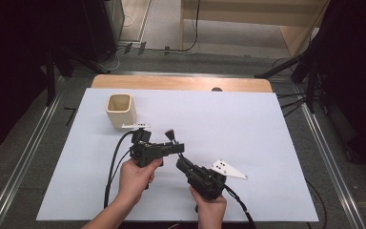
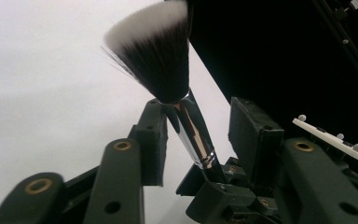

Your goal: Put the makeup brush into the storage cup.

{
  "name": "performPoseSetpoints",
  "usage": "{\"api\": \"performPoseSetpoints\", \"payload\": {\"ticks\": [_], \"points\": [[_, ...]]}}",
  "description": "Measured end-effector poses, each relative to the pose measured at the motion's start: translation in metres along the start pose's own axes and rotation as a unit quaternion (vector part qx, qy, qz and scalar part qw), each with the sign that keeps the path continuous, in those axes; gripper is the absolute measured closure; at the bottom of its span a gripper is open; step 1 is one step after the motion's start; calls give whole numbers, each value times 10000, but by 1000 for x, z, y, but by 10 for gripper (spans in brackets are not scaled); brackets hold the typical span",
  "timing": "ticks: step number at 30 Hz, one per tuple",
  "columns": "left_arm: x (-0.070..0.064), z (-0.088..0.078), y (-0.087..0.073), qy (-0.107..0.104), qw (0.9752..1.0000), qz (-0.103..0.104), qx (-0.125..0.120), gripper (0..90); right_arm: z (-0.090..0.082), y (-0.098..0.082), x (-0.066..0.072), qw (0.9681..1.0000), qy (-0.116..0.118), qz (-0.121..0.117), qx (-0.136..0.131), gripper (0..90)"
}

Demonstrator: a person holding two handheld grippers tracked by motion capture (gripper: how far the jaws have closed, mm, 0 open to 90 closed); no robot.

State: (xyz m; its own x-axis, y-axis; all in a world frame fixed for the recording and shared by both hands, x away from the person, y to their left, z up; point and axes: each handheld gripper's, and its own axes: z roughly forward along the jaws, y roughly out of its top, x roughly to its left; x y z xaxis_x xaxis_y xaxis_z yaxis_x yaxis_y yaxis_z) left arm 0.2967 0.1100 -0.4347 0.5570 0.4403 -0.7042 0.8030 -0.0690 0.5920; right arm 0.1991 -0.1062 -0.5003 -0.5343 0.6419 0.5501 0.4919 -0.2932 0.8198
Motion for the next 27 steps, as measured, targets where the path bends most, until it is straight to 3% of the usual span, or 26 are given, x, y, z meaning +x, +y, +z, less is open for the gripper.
{"api": "performPoseSetpoints", "payload": {"ticks": [6,22,27], "points": [[7,-1,0,-96,9998,-195,-5,703,1,0,0,10000,-12,-47,18,793],[13,-2,1,-288,9983,-485,138,760,4,-1,2,9995,-90,-201,235,792],[15,-2,2,-436,9971,-599,197,780,5,-2,2,9992,-100,-234,301,791]]}}
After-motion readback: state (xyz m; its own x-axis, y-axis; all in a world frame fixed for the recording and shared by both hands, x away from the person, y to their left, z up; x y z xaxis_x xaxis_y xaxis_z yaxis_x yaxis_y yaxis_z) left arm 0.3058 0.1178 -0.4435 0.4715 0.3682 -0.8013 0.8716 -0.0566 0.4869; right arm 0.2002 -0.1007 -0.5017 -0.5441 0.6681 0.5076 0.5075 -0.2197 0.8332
